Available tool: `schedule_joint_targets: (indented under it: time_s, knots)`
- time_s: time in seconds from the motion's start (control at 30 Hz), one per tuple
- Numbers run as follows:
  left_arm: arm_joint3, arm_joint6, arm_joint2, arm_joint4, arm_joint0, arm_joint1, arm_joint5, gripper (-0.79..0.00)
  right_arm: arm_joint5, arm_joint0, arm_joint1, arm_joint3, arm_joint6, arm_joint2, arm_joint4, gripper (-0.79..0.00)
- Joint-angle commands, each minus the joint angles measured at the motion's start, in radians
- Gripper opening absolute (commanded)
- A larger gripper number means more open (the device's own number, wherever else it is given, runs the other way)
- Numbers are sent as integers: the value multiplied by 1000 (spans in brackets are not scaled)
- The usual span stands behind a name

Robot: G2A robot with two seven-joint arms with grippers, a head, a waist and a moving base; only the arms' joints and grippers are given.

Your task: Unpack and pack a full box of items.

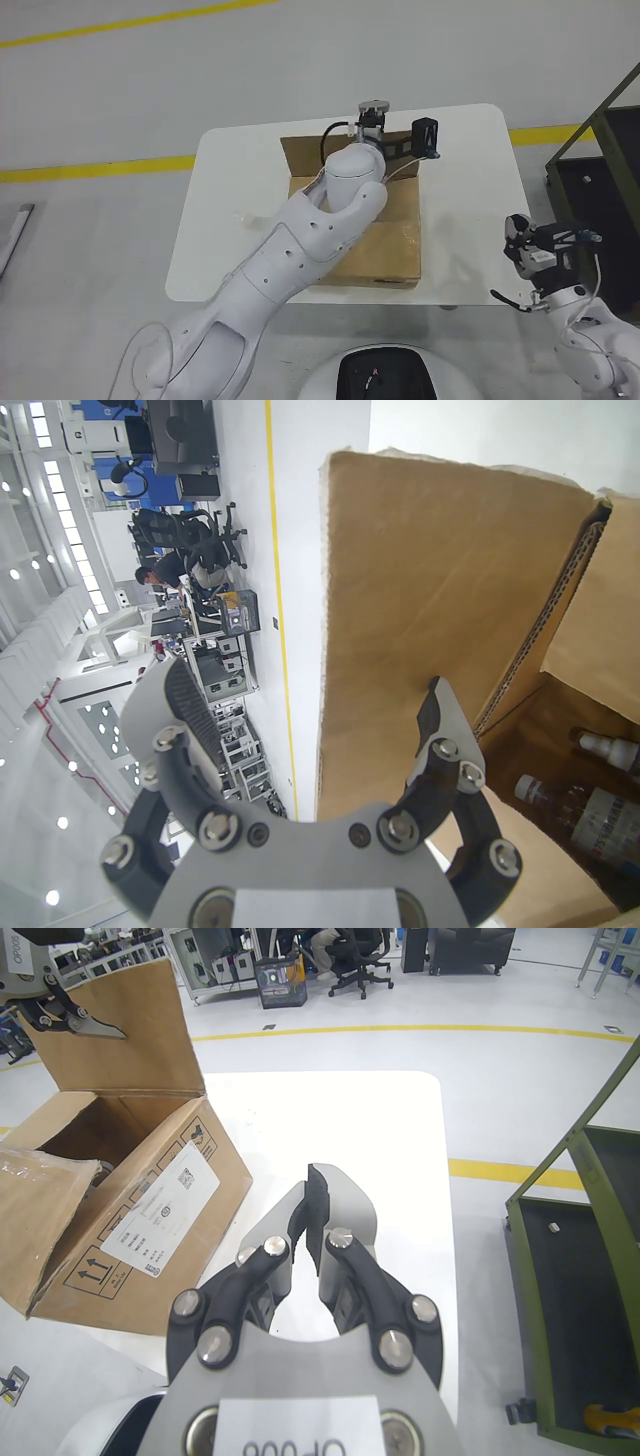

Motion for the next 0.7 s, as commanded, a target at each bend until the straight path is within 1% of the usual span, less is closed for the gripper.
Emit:
schedule_joint_targets:
  time_s: [0.0,0.17,0.33,0.5,0.67]
  knots:
    - [51,7,17,7,-22,-18,4,0,0,-3,0,-1,-1,4,4,-785]
    - [155,31,44,25,-64,-56,29,0,-1,-7,0,1,-6,11,10,-785]
    - [233,58,66,45,-80,-88,55,0,-6,-6,1,7,-9,18,16,-785]
    - [296,72,77,64,-84,-111,66,0,-9,-3,1,11,-10,18,19,-785]
    - [332,81,74,75,-86,-128,73,0,-14,1,1,15,-8,17,19,-785]
